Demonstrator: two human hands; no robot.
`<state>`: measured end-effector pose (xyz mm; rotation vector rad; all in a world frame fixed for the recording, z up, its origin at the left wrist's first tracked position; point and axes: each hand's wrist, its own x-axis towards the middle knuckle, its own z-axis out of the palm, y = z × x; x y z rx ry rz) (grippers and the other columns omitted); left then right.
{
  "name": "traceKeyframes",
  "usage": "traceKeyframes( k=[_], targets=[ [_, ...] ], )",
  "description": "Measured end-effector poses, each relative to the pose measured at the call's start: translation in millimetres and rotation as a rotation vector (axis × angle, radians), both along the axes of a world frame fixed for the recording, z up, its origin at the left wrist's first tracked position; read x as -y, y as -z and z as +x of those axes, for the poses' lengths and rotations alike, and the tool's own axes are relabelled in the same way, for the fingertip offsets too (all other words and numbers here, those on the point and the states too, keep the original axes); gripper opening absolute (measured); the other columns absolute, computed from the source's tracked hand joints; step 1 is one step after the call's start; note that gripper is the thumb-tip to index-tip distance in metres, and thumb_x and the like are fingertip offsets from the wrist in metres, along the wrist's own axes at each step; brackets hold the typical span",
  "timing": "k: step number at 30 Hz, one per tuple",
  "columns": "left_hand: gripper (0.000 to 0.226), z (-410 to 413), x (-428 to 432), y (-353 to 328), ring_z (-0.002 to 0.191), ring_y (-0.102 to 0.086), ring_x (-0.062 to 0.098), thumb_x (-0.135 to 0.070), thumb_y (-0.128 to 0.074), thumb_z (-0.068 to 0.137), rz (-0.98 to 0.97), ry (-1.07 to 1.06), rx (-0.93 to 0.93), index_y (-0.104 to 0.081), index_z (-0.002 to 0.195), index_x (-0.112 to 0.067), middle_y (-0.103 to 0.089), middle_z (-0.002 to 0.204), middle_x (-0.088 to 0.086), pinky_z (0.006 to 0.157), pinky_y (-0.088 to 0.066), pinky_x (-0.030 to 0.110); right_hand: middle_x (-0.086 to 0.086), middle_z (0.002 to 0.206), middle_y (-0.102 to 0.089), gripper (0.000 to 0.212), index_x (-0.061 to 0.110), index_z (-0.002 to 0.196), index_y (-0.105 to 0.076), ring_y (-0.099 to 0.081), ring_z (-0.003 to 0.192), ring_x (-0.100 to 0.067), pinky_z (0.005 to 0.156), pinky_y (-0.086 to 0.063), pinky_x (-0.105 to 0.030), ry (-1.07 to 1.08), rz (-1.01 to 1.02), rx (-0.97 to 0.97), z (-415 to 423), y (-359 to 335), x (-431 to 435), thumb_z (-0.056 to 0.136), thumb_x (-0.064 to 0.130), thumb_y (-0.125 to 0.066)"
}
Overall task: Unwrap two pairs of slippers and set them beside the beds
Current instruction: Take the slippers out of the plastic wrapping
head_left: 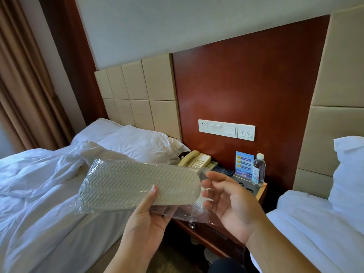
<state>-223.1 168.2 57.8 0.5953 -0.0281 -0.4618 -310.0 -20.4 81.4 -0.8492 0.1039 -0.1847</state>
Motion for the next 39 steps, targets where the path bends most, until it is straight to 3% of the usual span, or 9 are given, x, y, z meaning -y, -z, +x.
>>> traceKeyframes(
  k=[5, 12, 16, 20, 26, 29, 32, 36, 39],
  targets=[
    [0.05, 0, -1, 1, 0.103, -0.07, 0.036, -0.008, -0.077, 0.072, 0.069, 0.015, 0.009, -0.058, 0.119, -0.012, -0.074, 0.111, 0.016, 0.076, -0.058, 0.05, 0.0, 0.1, -0.075, 0.027, 0.027, 0.1, -0.077, -0.072, 0.092, -0.018, 0.071, -0.056, -0.03, 0.105, -0.416, -0.047, 2, 1, 3, 0.08, 0.008, -0.074],
    [0.058, -8, 1, 2, 0.105, -0.069, 0.038, -0.012, -0.086, 0.065, 0.255, 0.181, 0.036, -0.062, 0.118, -0.004, -0.071, 0.115, 0.021, 0.079, -0.058, 0.05, -0.008, 0.122, -0.069, 0.063, 0.029, 0.125, -0.064, -0.065, 0.114, -0.03, 0.091, -0.054, -0.047, -0.225, -0.33, 0.03, 6, 1, 1, 0.073, 0.0, -0.081],
    [0.07, -3, -2, -1, 0.106, -0.068, 0.038, -0.012, -0.095, 0.055, 0.233, 0.116, 0.068, -0.063, 0.117, -0.007, -0.071, 0.116, 0.019, 0.082, -0.057, 0.053, -0.01, 0.122, -0.068, 0.059, 0.027, 0.121, -0.067, -0.065, 0.113, -0.029, 0.085, -0.056, -0.039, -0.205, -0.357, 0.052, 8, 5, 1, 0.071, 0.001, -0.083],
    [0.054, 8, -7, -4, 0.103, -0.071, 0.031, -0.005, -0.08, 0.071, 0.05, -0.069, 0.105, -0.06, 0.121, -0.007, -0.072, 0.116, 0.015, 0.077, -0.059, 0.048, -0.011, 0.121, -0.069, 0.06, 0.025, 0.122, -0.066, -0.065, 0.112, -0.032, 0.079, -0.058, -0.039, -0.214, -0.311, 0.044, 7, 14, 3, 0.069, 0.007, -0.087],
    [0.077, 20, -17, -3, 0.108, -0.069, 0.029, -0.005, -0.074, 0.073, 0.063, -0.197, 0.083, -0.044, 0.144, -0.009, -0.067, 0.126, 0.013, 0.102, -0.041, 0.065, -0.016, 0.12, -0.068, 0.057, 0.018, 0.118, -0.066, -0.066, 0.108, -0.038, 0.089, -0.053, -0.058, -0.178, -0.269, -0.032, 6, 21, 8, 0.067, 0.013, -0.09],
    [0.077, 20, -20, -6, 0.107, -0.069, 0.028, -0.005, -0.075, 0.073, 0.05, -0.228, 0.062, -0.046, 0.144, -0.009, -0.066, 0.128, 0.013, 0.09, -0.053, 0.056, -0.018, 0.119, -0.068, 0.049, 0.017, 0.109, -0.072, -0.066, 0.108, -0.038, 0.095, -0.048, -0.06, -0.153, -0.218, -0.029, 7, 20, 8, 0.064, 0.024, -0.092],
    [0.072, 21, -22, -7, 0.101, -0.072, 0.025, -0.005, -0.074, 0.074, 0.014, -0.264, 0.037, -0.049, 0.141, -0.008, -0.07, 0.12, 0.012, 0.071, -0.061, 0.041, -0.021, 0.128, -0.062, 0.05, 0.015, 0.122, -0.064, -0.061, 0.116, -0.042, 0.099, -0.043, -0.063, -0.178, -0.128, 0.019, 7, 18, 9, 0.078, 0.033, -0.082],
    [0.07, 21, -26, -8, 0.101, -0.072, 0.024, -0.005, -0.071, 0.076, -0.032, -0.273, 0.037, -0.049, 0.142, -0.01, -0.071, 0.118, 0.011, 0.069, -0.061, 0.04, -0.015, 0.133, -0.061, 0.045, 0.026, 0.129, -0.06, -0.059, 0.12, -0.038, 0.088, -0.054, -0.049, -0.203, -0.106, 0.088, 7, 12, 7, 0.086, 0.031, -0.073],
    [0.069, 19, -28, -8, 0.097, -0.073, 0.022, -0.005, -0.069, 0.077, -0.043, -0.269, 0.057, -0.049, 0.143, -0.01, -0.073, 0.112, 0.009, 0.066, -0.061, 0.037, -0.016, 0.134, -0.06, 0.04, 0.021, 0.13, -0.062, -0.056, 0.124, -0.039, 0.1, -0.045, -0.058, -0.229, -0.039, 0.087, 7, 13, 9, 0.09, 0.023, -0.055]
  ],
)
